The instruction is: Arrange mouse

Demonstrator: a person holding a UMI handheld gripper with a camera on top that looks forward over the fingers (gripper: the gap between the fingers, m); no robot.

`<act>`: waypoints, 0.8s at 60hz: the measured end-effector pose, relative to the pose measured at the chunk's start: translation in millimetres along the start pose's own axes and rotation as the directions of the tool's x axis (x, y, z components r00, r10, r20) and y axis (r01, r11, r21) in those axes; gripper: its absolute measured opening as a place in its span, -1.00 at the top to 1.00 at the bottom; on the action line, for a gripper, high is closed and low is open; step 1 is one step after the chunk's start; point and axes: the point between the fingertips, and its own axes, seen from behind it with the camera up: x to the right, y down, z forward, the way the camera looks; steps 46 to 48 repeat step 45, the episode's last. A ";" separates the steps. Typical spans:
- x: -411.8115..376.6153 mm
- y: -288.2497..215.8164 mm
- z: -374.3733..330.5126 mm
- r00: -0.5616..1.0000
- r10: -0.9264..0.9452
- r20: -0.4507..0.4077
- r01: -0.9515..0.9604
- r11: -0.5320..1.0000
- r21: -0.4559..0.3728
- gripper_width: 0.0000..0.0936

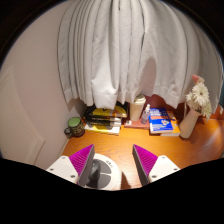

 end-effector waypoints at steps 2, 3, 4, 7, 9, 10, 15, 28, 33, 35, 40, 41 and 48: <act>9.2 -9.1 -11.4 1.000 -0.002 -0.002 0.002 1.000 0.019 -0.61; 13.6 -13.5 -16.5 1.000 -0.002 -0.004 0.002 1.000 0.029 -0.61; 17.8 -17.2 -20.9 1.000 -0.003 -0.006 0.003 0.999 0.038 -0.61; 30.2 -26.0 -33.1 1.000 -0.005 -0.011 0.006 0.998 0.060 -0.61; 37.5 -29.7 -39.4 1.000 -0.007 -0.012 0.008 0.998 0.070 -0.61; 40.8 -30.0 -41.8 1.000 -0.001 -0.009 0.002 0.998 0.070 -0.61; 61.9 -29.0 -53.0 0.999 0.024 -0.024 -0.023 0.997 0.067 -0.61; 94.1 -16.7 -63.0 0.997 0.067 -0.046 -0.065 0.997 0.051 -0.60; 102.5 -12.8 -63.6 0.995 0.077 -0.058 -0.075 0.996 0.043 -0.60; 105.5 -11.9 -63.8 0.995 0.080 -0.061 -0.077 0.996 0.043 -0.60; 111.7 -12.2 -64.6 0.994 0.086 -0.071 -0.083 0.995 0.049 -0.60; 112.5 -12.0 -64.8 0.993 0.088 -0.073 -0.085 0.995 0.049 -0.60; 113.7 -11.3 -65.3 0.993 0.094 -0.076 -0.090 0.995 0.049 -0.60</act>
